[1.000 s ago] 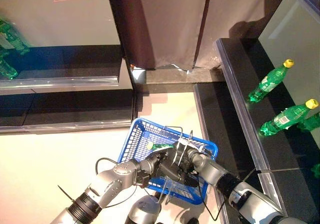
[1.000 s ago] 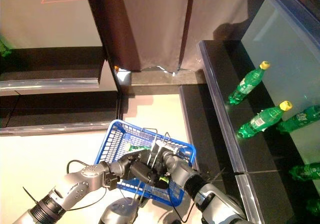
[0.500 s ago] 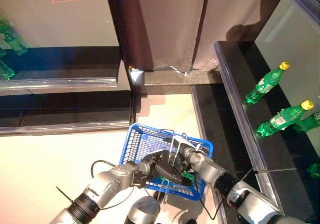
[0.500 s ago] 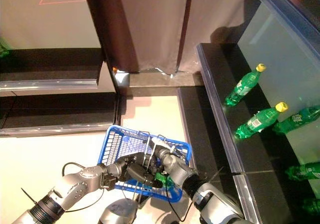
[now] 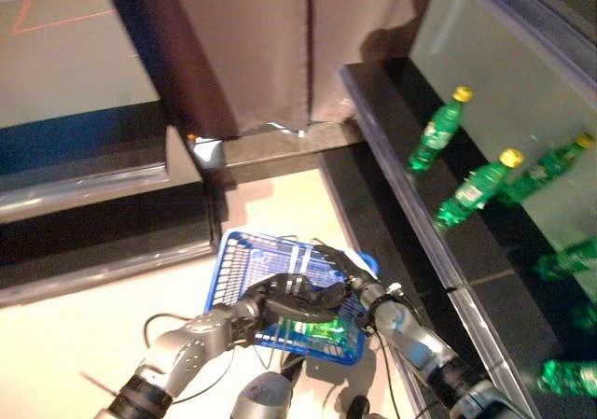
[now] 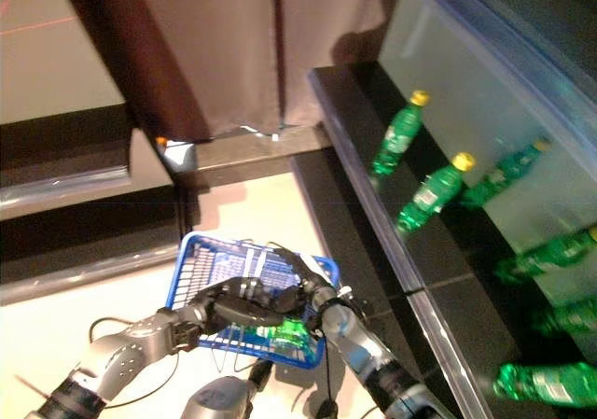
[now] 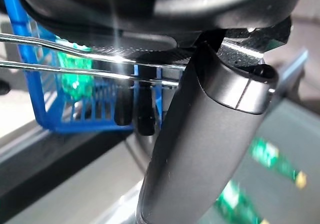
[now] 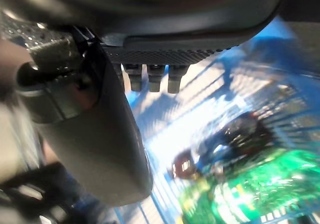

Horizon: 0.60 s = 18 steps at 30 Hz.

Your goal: Pick up the drink and place into the basket.

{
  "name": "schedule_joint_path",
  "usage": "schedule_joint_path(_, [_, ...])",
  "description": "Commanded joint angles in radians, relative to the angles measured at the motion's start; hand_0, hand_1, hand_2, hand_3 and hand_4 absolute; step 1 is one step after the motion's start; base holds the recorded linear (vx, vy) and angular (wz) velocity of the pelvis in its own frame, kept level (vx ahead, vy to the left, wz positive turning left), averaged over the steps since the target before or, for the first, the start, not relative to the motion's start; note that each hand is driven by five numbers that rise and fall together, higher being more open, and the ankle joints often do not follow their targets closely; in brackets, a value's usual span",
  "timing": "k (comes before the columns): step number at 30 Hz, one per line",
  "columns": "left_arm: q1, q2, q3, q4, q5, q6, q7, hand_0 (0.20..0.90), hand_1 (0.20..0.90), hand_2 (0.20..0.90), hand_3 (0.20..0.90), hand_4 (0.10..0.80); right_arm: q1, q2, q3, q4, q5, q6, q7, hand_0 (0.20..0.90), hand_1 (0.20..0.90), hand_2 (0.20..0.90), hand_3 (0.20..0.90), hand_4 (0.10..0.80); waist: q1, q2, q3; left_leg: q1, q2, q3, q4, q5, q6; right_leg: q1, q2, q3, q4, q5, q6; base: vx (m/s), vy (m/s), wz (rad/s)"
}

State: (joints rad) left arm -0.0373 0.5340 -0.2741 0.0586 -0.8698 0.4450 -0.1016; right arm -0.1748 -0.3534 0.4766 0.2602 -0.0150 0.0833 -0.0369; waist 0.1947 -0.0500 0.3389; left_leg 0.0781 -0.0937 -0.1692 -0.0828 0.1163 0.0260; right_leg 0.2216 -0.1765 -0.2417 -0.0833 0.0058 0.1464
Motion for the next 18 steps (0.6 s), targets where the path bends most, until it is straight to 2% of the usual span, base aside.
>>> schedule_joint_path(1, [-0.096, -0.157, 0.166, -0.076, -0.227, -0.389, -0.084, 0.300, 0.300, 0.300, 0.200, 0.100, 0.071, -0.048, 0.014, -0.020, 0.090, -0.133, 0.084, 0.900, 0.900, 0.900, 0.900, 0.800, -0.023, 0.032, -0.288, 0.078, 0.009, 0.139, 0.013, -0.174, -0.017, -0.102, 0.038, 0.059, -0.004, 0.053, 0.007, -0.040, -0.033, -0.47])
schedule_joint_path(6, [-0.089, -0.212, 0.260, 0.157, -0.241, -0.504, -0.060, 0.300, 0.300, 0.300, 0.200, 0.100, 0.160, -0.055, -0.104, -0.024, 0.210, -0.168, 0.221, 0.900, 0.900, 0.900, 0.900, 0.800, -0.106, 0.030, -0.277, 0.085, 0.016, 0.191, 0.024, -0.183, -0.024, -0.111, 0.059, 0.112, -0.004, 0.045, -0.006, -0.033, -0.046, -0.37])
schedule_joint_path(9, [-0.090, -0.228, 0.300, 0.248, -0.226, -0.557, -0.047, 0.300, 0.300, 0.300, 0.200, 0.100, 0.204, -0.054, -0.150, -0.011, 0.239, -0.186, 0.256, 0.900, 0.900, 0.900, 0.900, 0.800, -0.142, 0.026, -0.274, 0.085, 0.018, 0.212, 0.033, -0.191, -0.024, -0.113, 0.068, 0.136, -0.004, 0.041, -0.010, -0.027, -0.042, -0.20])
schedule_joint_path(14, [-0.082, -0.234, 0.353, 0.375, -0.240, -0.600, -0.041, 0.300, 0.300, 0.300, 0.200, 0.100, 0.251, -0.031, -0.218, 0.068, 0.295, -0.188, 0.271, 0.900, 0.900, 0.900, 0.900, 0.800, -0.181, 0.027, -0.273, 0.085, 0.021, 0.238, 0.048, -0.203, -0.023, -0.116, 0.080, 0.170, -0.004, 0.036, -0.014, -0.024, -0.032, -0.29])
schedule_joint_path(16, [-0.072, -0.231, 0.378, 0.440, -0.255, -0.602, -0.048, 0.300, 0.300, 0.300, 0.200, 0.100, 0.270, 0.004, -0.260, 0.132, 0.452, -0.146, 0.287, 0.900, 0.900, 0.900, 0.900, 0.800, -0.196, 0.030, -0.274, 0.086, 0.023, 0.249, 0.054, -0.210, -0.023, -0.116, 0.087, 0.183, -0.004, 0.033, -0.017, -0.019, -0.026, -0.32])
schedule_joint_path(18, [-0.066, -0.228, 0.395, 0.496, -0.252, -0.597, -0.069, 0.300, 0.300, 0.300, 0.200, 0.100, 0.274, 0.040, -0.296, 0.217, 0.489, -0.154, 0.298, 0.900, 0.900, 0.900, 0.900, 0.800, -0.203, 0.032, -0.276, 0.087, 0.026, 0.257, 0.058, -0.215, -0.023, -0.115, 0.091, 0.191, -0.004, 0.031, -0.019, -0.009, -0.018, -0.41])
